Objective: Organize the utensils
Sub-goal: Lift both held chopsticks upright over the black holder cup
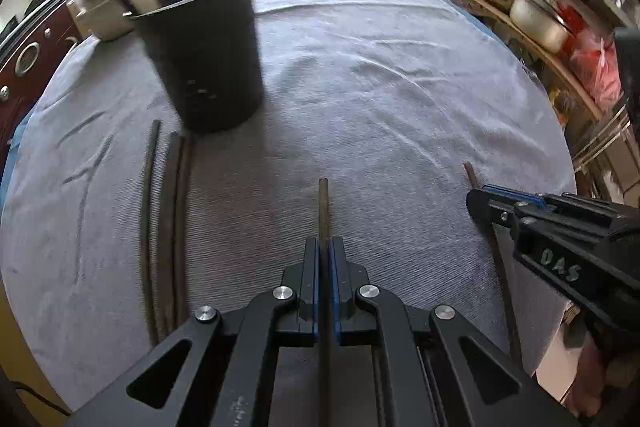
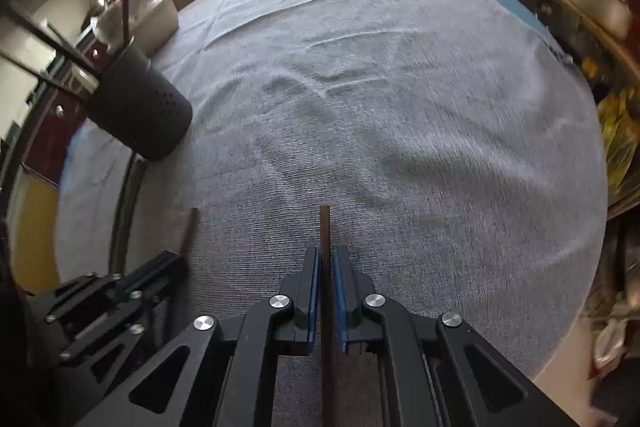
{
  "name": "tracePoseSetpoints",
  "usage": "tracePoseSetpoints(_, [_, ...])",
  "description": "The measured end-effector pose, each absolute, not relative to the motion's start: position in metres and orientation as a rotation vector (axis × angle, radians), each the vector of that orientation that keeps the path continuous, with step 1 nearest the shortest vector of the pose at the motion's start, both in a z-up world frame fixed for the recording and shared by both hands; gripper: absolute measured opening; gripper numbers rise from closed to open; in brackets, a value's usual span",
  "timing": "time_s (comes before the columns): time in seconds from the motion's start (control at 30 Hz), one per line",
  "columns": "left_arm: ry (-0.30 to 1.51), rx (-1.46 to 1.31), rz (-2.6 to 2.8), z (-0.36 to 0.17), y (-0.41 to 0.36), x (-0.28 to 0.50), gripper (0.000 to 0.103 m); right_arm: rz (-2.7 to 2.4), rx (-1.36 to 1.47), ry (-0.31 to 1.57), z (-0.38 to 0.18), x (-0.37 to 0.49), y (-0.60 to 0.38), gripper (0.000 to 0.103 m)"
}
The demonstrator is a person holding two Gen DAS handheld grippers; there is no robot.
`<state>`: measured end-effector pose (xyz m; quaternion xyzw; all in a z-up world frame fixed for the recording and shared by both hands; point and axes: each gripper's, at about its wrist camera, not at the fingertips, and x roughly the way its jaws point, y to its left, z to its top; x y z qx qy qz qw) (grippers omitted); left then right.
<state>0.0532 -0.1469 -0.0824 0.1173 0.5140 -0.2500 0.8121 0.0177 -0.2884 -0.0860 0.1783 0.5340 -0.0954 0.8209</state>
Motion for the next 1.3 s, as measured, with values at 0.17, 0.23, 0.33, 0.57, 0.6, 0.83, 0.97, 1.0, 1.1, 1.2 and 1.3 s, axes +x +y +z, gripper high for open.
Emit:
tracePoseSetpoints(0.17, [1.053,0.179,-0.508,-0.063,-0.122,0.058,0.005,-0.200,0.307,1.122,-0.086,0.021,-0.280,0.008])
tracePoseSetpoints(0.23, [1.033,0.148,-0.499,-0.054,-0.112,0.059,0.005,-0.171,0.367,1.114,-0.085,0.020,-0.284,0.006])
tracePoseSetpoints(0.33, [0.996,0.094,-0.484,-0.038,-0.093,0.060,0.005,-0.152,0.396,1.058,-0.071,0.016,-0.284,0.006])
tracePoseSetpoints(0.57, [0.877,-0.019,-0.469,0.009,-0.054,0.059,0.005,-0.062,0.482,0.850,-0.018,0.004,-0.288,0.006])
tracePoseSetpoints(0.6, [0.867,-0.028,-0.468,0.014,-0.049,0.059,0.005,-0.045,0.502,0.814,-0.011,0.004,-0.288,0.006])
tracePoseSetpoints(0.83, [0.758,-0.094,-0.471,0.056,-0.029,0.059,0.005,0.009,0.522,0.578,0.041,-0.002,-0.281,0.006])
tracePoseSetpoints(0.97, [0.703,-0.111,-0.469,0.076,-0.024,0.062,0.005,0.002,0.510,0.475,0.067,-0.005,-0.278,0.006])
tracePoseSetpoints(1.0, [0.695,-0.110,-0.468,0.078,-0.024,0.063,0.005,0.001,0.512,0.455,0.072,-0.005,-0.278,0.006])
tracePoseSetpoints(1.1, [0.676,-0.104,-0.468,0.088,-0.024,0.067,0.005,-0.012,0.504,0.417,0.084,0.001,-0.276,0.006])
tracePoseSetpoints(1.2, [0.656,-0.104,-0.467,0.098,-0.025,0.074,0.005,-0.031,0.476,0.380,0.097,0.005,-0.274,0.006])
tracePoseSetpoints(1.3, [0.643,-0.103,-0.471,0.108,-0.028,0.080,0.005,-0.040,0.452,0.358,0.110,0.008,-0.273,0.006])
